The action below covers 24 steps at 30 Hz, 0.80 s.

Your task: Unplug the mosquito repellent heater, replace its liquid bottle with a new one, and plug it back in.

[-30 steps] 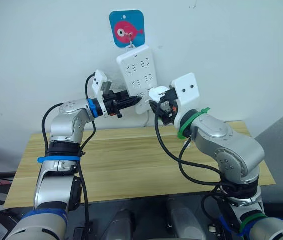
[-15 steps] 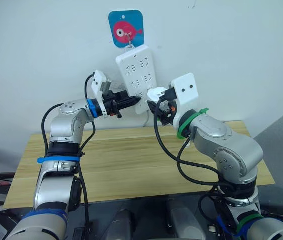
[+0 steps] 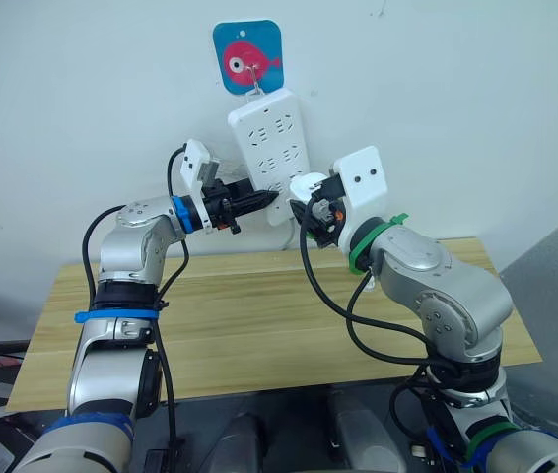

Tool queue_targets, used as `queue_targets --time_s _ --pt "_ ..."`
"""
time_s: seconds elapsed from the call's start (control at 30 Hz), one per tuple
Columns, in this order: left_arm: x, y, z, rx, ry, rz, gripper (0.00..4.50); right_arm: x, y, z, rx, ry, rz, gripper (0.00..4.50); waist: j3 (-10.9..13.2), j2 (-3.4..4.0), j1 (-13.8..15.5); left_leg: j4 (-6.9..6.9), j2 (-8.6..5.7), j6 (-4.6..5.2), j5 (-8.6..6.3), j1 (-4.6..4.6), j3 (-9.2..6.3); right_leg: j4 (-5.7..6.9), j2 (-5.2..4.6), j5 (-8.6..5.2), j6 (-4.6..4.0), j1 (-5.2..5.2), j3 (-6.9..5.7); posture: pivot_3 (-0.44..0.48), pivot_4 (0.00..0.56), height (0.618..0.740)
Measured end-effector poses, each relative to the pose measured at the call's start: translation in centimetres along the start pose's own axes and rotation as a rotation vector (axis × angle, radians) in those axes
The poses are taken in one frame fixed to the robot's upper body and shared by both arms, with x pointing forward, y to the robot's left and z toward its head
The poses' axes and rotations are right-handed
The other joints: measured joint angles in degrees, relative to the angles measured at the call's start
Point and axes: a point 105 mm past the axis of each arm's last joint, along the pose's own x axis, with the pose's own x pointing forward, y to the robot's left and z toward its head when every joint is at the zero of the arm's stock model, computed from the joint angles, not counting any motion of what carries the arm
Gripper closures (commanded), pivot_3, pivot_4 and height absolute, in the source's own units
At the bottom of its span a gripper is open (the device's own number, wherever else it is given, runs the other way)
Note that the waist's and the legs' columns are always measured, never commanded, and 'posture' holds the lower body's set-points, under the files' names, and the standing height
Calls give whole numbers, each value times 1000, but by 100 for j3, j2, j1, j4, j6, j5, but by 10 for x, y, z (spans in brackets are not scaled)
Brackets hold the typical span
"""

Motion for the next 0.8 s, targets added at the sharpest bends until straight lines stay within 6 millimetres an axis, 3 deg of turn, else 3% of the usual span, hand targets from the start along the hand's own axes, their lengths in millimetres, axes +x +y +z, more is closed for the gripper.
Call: queue_targets --time_s 0.8 --pt "-13 2 -2 2 15 30 3203 24 6 -4 62 -14 30 1511 -16 6 -55 -2 7 0 0 12 6 5 5 1 -2 1 3 -163 171 740"
